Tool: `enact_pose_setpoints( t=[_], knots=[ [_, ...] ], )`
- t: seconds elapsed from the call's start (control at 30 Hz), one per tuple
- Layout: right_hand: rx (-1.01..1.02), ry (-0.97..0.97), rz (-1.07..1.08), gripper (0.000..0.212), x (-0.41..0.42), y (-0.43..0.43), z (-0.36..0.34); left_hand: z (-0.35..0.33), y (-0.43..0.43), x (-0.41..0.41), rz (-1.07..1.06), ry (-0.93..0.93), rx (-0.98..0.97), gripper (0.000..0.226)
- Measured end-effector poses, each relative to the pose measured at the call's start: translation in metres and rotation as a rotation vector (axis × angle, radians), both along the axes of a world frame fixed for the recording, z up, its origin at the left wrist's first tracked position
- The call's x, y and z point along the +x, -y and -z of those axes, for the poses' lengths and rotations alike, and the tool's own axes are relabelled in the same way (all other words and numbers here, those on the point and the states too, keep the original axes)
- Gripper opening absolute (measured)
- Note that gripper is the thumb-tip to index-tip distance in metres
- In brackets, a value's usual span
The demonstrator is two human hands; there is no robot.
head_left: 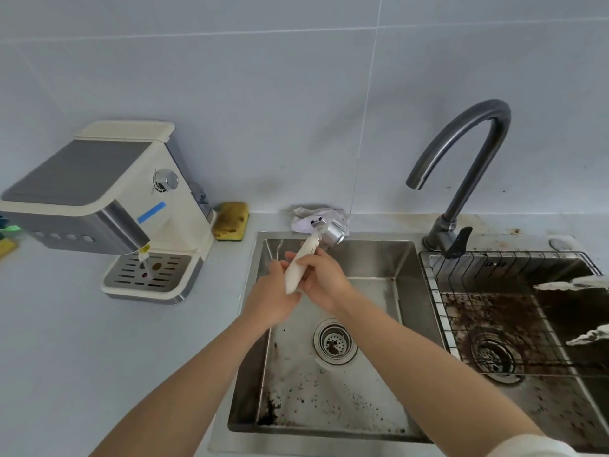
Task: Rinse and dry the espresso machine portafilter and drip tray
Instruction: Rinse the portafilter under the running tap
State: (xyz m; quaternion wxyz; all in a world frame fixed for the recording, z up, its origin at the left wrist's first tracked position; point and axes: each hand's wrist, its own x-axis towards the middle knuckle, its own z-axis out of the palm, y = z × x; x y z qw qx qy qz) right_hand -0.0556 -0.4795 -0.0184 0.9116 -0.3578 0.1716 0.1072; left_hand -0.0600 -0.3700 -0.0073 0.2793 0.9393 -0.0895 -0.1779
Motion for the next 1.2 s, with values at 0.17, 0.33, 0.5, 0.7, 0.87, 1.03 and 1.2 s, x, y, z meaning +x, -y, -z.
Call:
enact_pose_setpoints(
  t=[0.17,0.33,0.5,0.7,0.87,1.03,1.2],
  knots=[
    [0.145,-0.039,0.066,0.017,0.003,-0.001,-0.002,0.003,0.005,-0.01,0.085,0.334,0.371,0.043],
    [0.114,-0.102,0.127,0.013,0.002,0.0,0.003,0.012,0.013,-0.012,0.154,0.398,0.475,0.04],
    [0.075,-0.138,0.145,0.011,0.001,0.005,0.006,0.018,0.017,-0.013,0.185,0.422,0.485,0.042],
    [-0.081,-0.217,0.092,0.012,0.002,0.007,0.007,0.023,0.018,-0.012,0.189,0.398,0.516,0.033],
    [-0.138,-0.275,0.069,0.017,0.006,0.006,0.008,0.031,0.014,-0.012,0.165,0.381,0.479,0.03],
    [-0.28,-0.314,0.004,0.011,0.014,0.004,0.016,0.038,0.01,-0.005,0.083,0.244,0.276,0.035],
    [-0.478,-0.225,-0.097,0.013,0.026,0.005,0.023,0.043,0.002,0.01,-0.049,-0.111,-0.196,0.035]
  ],
)
